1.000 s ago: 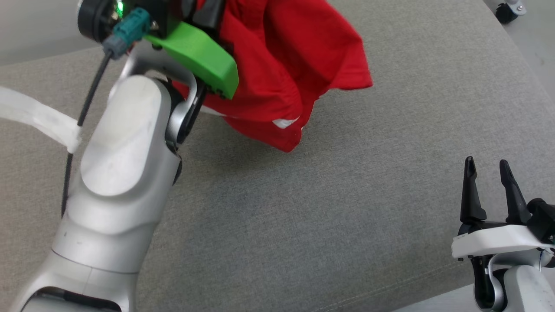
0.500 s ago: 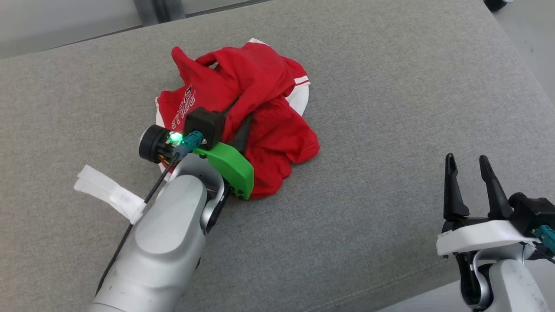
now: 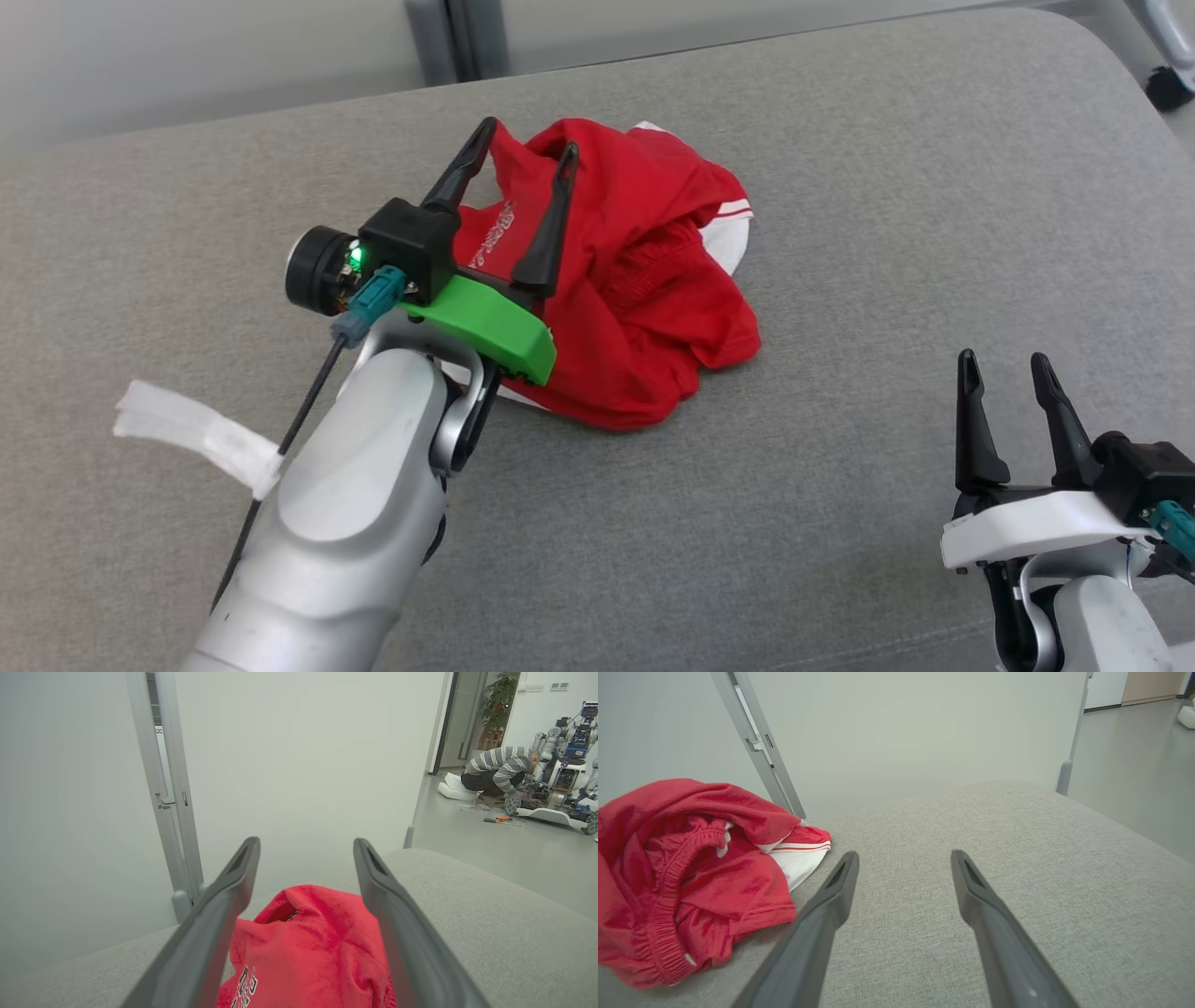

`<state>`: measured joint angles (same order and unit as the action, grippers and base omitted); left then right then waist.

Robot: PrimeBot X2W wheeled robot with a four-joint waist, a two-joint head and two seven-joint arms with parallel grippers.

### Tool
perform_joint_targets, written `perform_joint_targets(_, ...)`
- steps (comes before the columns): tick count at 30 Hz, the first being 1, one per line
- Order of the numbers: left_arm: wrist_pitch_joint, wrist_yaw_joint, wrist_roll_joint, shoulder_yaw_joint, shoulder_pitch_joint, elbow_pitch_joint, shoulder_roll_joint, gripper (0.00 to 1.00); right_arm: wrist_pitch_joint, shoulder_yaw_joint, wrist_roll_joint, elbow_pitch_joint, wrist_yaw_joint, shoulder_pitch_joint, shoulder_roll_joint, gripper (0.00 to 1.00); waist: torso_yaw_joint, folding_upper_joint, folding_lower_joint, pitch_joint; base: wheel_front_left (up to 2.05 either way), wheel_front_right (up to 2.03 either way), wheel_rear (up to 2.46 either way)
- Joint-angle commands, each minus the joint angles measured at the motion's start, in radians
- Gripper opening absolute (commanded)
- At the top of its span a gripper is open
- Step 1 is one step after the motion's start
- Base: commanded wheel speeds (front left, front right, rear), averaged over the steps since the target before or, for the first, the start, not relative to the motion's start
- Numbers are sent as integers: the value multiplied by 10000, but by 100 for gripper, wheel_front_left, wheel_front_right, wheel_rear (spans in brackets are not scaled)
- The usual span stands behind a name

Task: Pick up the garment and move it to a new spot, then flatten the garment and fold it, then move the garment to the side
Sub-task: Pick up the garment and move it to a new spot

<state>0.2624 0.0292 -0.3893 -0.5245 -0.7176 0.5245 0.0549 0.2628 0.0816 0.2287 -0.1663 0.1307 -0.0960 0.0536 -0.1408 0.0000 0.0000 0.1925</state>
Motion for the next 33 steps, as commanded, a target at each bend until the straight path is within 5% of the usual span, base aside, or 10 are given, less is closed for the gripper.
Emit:
perform_joint_targets(1, 27, -80, 69, 241, 336, -274, 212, 100, 32, 11, -74, 21, 1, 107, 83, 100, 704, 0, 0, -466, 0, 0, 0)
perform_joint_targets(20, 21, -277, 955, 3394, 4460, -2762, 1695, 100, 31, -433, -272, -29, -1, 574, 438, 100, 2119, 0, 0, -1548, 0, 0, 0)
perform_joint_targets(33, 22, 208, 1368, 4630, 6827, -3396, 1174, 100, 32, -856, -313, 180, 1, 989, 693, 100, 1979, 0, 0, -1920, 0, 0, 0)
